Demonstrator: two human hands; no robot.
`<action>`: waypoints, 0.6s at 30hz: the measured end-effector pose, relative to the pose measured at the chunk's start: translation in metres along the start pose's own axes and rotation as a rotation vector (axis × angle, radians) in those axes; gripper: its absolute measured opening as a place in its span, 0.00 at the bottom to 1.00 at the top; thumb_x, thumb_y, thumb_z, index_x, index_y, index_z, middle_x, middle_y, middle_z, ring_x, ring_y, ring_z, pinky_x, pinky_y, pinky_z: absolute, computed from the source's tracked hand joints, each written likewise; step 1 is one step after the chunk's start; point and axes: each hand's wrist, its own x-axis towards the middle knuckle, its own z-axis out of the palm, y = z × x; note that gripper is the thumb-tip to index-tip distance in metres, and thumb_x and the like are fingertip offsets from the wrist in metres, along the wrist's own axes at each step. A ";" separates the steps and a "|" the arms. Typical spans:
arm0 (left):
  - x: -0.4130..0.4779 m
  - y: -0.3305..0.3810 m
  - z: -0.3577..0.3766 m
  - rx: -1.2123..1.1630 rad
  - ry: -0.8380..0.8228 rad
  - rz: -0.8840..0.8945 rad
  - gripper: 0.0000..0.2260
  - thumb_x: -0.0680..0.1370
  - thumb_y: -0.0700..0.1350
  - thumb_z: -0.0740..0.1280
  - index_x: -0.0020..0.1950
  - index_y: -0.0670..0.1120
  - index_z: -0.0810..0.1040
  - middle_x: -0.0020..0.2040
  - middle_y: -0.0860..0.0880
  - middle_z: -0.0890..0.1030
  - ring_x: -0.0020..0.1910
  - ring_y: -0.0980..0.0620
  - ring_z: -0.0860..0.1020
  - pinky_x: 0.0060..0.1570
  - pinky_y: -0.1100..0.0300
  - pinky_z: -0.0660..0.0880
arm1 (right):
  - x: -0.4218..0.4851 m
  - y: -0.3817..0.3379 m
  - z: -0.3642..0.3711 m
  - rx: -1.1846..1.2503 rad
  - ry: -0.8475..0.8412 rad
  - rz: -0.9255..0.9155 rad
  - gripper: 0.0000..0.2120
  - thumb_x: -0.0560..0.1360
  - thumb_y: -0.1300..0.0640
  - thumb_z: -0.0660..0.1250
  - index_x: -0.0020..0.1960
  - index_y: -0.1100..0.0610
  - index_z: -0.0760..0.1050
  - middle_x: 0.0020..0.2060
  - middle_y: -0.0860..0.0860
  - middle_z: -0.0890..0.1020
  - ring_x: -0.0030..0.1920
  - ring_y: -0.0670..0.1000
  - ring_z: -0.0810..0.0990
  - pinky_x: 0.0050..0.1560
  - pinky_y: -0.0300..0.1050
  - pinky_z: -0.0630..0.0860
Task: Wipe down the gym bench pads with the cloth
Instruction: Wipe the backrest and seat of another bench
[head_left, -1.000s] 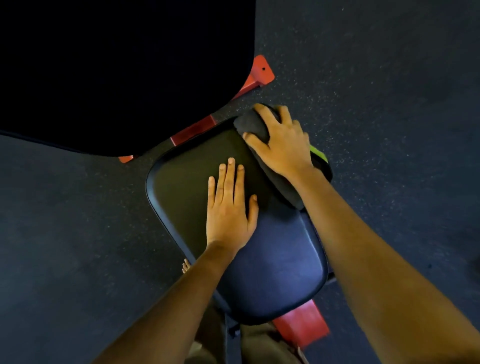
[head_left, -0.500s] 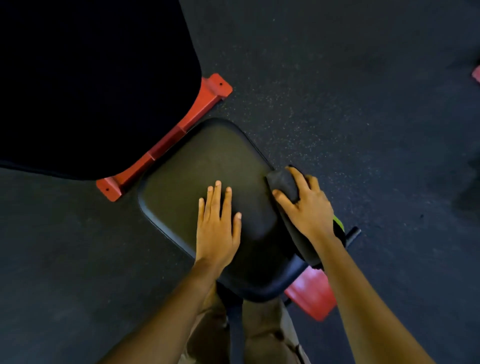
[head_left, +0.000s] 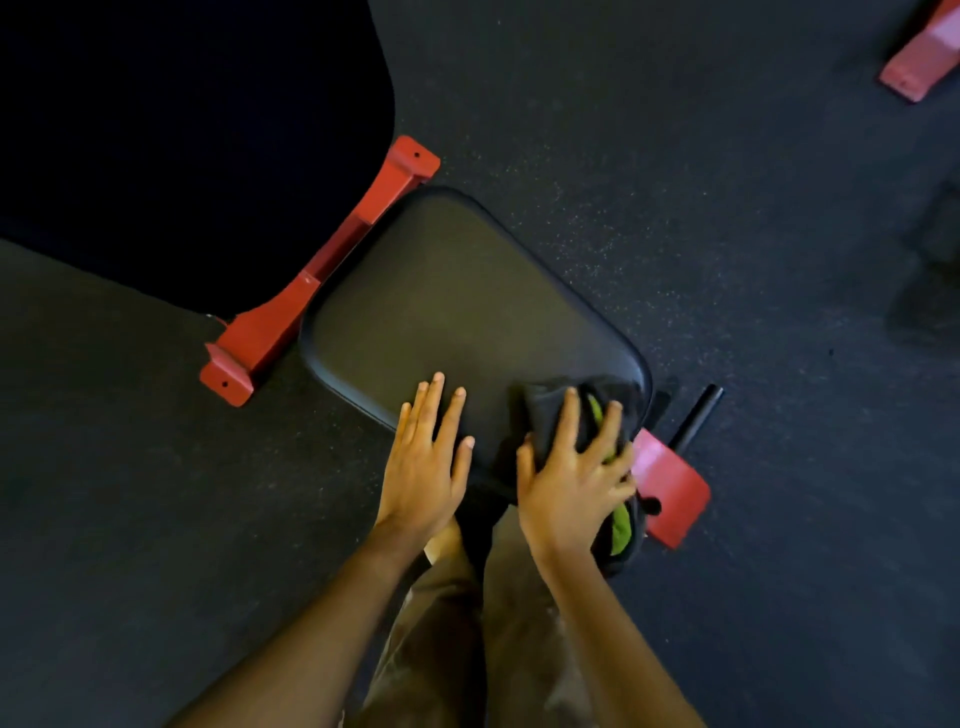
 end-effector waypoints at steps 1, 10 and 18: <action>0.000 0.000 0.000 -0.011 0.000 0.000 0.24 0.80 0.50 0.52 0.73 0.41 0.65 0.75 0.39 0.60 0.74 0.41 0.58 0.70 0.46 0.52 | -0.003 0.003 0.001 -0.041 -0.004 -0.092 0.35 0.69 0.45 0.71 0.72 0.50 0.63 0.70 0.64 0.66 0.62 0.74 0.69 0.52 0.72 0.69; -0.001 0.001 0.009 -0.068 0.028 -0.002 0.24 0.80 0.49 0.51 0.74 0.41 0.63 0.76 0.40 0.57 0.75 0.42 0.53 0.72 0.49 0.47 | 0.079 -0.021 -0.013 -0.074 0.009 0.015 0.31 0.79 0.43 0.59 0.78 0.48 0.53 0.77 0.59 0.53 0.71 0.71 0.56 0.65 0.72 0.56; -0.006 -0.002 0.004 -0.107 0.023 0.003 0.23 0.81 0.47 0.54 0.75 0.42 0.61 0.77 0.42 0.55 0.76 0.43 0.51 0.72 0.52 0.45 | 0.017 0.048 -0.006 -0.187 0.078 -0.568 0.28 0.72 0.40 0.62 0.69 0.49 0.69 0.69 0.59 0.71 0.56 0.70 0.73 0.50 0.64 0.73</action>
